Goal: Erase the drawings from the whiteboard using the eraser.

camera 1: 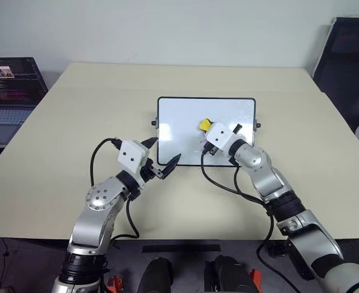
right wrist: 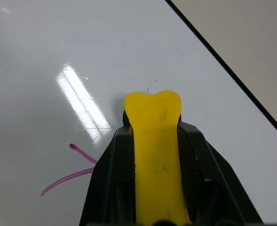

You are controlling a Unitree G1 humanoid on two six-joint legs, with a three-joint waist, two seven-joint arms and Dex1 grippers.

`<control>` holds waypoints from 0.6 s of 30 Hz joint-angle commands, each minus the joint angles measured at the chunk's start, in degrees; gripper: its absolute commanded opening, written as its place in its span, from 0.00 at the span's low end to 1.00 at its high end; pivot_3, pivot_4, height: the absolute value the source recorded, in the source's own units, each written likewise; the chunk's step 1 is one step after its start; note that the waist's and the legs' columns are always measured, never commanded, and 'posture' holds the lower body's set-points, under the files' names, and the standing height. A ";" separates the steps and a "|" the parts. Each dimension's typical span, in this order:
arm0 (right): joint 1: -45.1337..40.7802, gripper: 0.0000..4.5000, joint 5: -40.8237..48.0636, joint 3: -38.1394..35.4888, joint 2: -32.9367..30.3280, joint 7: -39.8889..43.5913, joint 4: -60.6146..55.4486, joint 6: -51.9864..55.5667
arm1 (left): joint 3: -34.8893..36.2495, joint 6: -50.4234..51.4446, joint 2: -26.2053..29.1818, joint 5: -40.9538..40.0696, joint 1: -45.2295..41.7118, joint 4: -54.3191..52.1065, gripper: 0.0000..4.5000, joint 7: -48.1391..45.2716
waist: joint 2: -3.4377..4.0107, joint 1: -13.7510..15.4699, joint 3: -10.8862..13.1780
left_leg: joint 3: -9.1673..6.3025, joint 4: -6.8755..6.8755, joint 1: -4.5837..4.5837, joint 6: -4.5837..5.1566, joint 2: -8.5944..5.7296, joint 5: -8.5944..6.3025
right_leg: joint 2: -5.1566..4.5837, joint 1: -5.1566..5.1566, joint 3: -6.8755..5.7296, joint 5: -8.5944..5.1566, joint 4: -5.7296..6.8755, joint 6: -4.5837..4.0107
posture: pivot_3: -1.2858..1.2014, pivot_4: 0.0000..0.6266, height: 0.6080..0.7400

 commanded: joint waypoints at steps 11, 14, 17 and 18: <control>3.21 0.20 -1.67 0.50 -1.84 1.36 -2.52 1.68 | 0.54 -1.70 -0.10 -0.33 0.56 -1.62 1.00 -0.22 | 0.00 0.00 0.00 | 0.01 -0.01 0.20 0.00 0.02 0.00 | 0.01 0.21 0.02 -0.03 -0.02 -0.02 | 0.52 0.24 1.00; 2.95 0.20 -1.33 -0.26 -1.92 0.87 -2.81 1.82 | 0.45 -1.67 -0.17 -0.32 0.37 -1.51 1.00 -0.20 | 0.00 0.00 0.00 | 0.00 -0.02 0.20 0.00 0.02 0.00 | 0.01 0.21 0.02 -0.03 -0.03 -0.02 | 0.52 0.24 1.00; 1.89 0.20 -0.69 -1.31 -1.44 -0.12 -2.83 1.81 | 0.28 -1.57 -0.26 -0.32 0.06 -1.45 1.00 -0.21 | -0.01 0.00 0.00 | 0.00 -0.02 0.20 0.00 0.02 0.00 | 0.00 0.21 0.02 -0.03 -0.04 -0.02 | 0.52 0.24 1.00; 1.16 0.20 -0.19 -2.04 -1.07 -0.84 -2.69 1.75 | 0.21 -1.61 -0.28 -0.28 -0.06 -1.32 1.00 -0.25 | -0.01 0.00 0.00 | 0.00 -0.02 0.19 0.00 0.02 0.00 | 0.00 0.21 0.02 -0.03 -0.04 -0.02 | 0.52 0.24 1.00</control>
